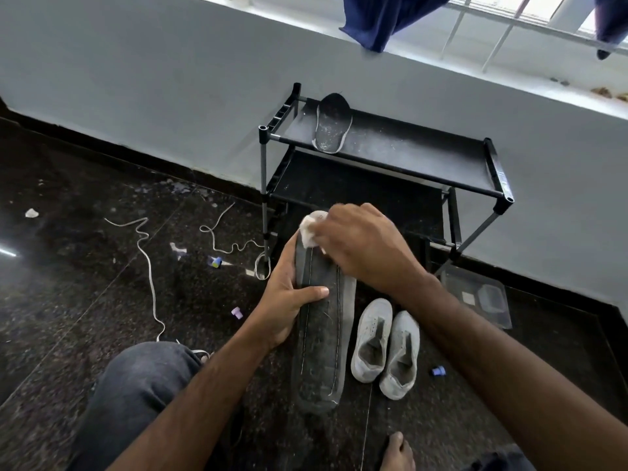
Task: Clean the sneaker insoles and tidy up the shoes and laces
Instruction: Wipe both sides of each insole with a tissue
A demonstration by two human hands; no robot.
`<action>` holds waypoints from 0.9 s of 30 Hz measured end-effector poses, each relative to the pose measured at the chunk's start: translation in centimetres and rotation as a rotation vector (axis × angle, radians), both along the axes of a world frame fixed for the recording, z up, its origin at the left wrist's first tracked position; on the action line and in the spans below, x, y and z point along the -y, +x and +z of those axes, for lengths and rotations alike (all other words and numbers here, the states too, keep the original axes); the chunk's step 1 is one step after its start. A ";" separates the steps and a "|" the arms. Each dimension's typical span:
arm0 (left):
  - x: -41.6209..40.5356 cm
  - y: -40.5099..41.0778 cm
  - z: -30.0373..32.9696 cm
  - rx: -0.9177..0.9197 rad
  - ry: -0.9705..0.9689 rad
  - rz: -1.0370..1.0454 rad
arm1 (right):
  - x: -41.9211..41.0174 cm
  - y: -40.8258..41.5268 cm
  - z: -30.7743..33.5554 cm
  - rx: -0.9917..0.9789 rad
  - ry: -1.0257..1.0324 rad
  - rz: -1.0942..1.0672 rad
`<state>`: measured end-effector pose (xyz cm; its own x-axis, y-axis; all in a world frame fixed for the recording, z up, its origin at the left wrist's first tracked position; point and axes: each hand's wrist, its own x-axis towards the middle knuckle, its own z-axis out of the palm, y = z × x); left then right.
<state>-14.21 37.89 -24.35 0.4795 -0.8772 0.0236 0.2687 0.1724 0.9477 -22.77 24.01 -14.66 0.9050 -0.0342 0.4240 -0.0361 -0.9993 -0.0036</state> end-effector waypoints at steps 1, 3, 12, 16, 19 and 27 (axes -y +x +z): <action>0.0 0.0 0.0 -0.008 -0.004 -0.003 | -0.2 -0.2 -0.4 -0.024 -0.104 0.049; -0.1 0.0 0.1 -0.016 -0.008 -0.010 | 0.9 0.0 -1.3 -0.043 -0.006 -0.014; 0.1 0.0 -0.1 -0.082 -0.032 0.021 | 3.1 -2.3 -0.8 0.174 0.516 -0.316; 0.1 -0.3 0.1 -0.096 -0.065 0.022 | -1.3 -3.6 -3.0 -0.073 0.283 -0.026; 0.0 -0.3 0.0 -0.100 -0.057 0.032 | 1.6 -4.3 -4.6 0.005 0.275 -0.203; 0.3 -0.5 -0.4 -0.195 -0.073 -0.012 | -1.4 -3.8 -2.6 0.039 0.360 -0.127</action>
